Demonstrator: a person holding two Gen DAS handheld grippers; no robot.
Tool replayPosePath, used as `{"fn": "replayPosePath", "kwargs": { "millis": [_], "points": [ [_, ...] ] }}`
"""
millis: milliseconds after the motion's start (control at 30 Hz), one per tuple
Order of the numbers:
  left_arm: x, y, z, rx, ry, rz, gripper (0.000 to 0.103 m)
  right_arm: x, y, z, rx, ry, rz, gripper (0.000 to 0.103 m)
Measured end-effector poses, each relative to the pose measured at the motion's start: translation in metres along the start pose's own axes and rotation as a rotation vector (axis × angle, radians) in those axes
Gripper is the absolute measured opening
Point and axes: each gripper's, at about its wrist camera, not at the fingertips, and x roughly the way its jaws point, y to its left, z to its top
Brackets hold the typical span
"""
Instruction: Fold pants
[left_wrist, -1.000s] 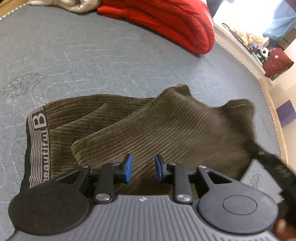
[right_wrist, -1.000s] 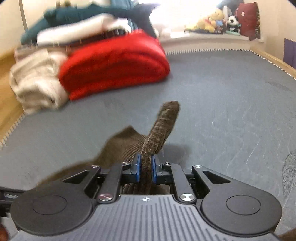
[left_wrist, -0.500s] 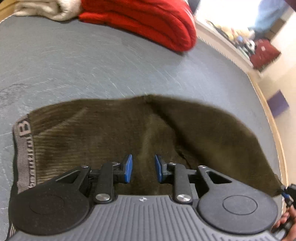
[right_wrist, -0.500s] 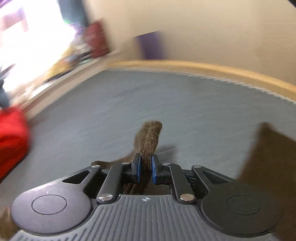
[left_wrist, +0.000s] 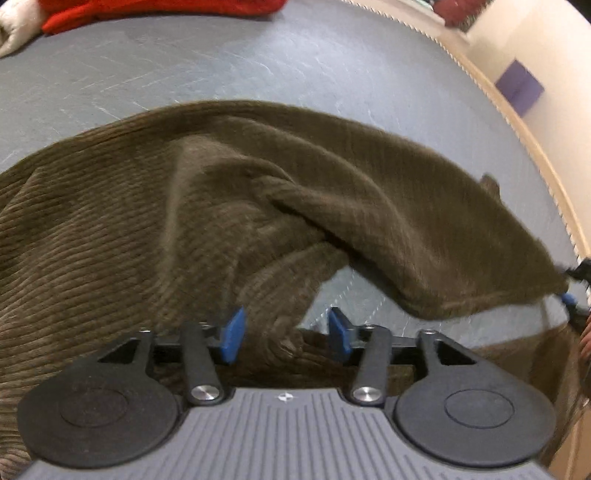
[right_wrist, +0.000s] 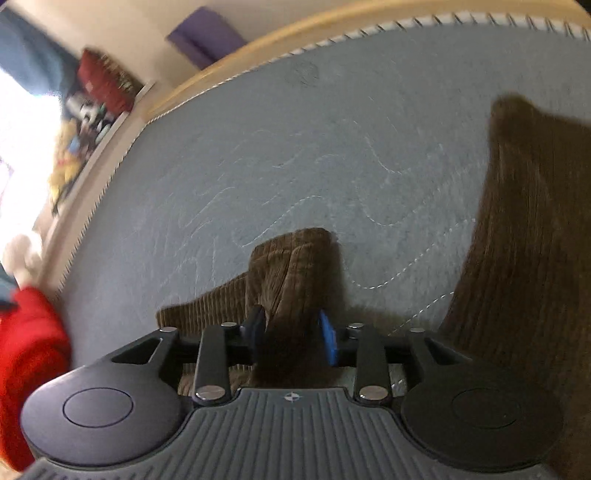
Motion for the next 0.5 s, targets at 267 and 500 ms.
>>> {"fn": "replayPosePath", "kwargs": {
  "millis": [267, 500],
  "points": [
    [0.016, -0.012, 0.000, 0.110, -0.011, 0.072, 0.069, 0.039, -0.015, 0.034, 0.004, 0.098, 0.028, 0.050],
    [0.025, -0.034, -0.008, 0.282, -0.045, 0.207, 0.033, 0.051, 0.015, 0.047, -0.051, 0.070, 0.142, 0.013]
  ]
}}
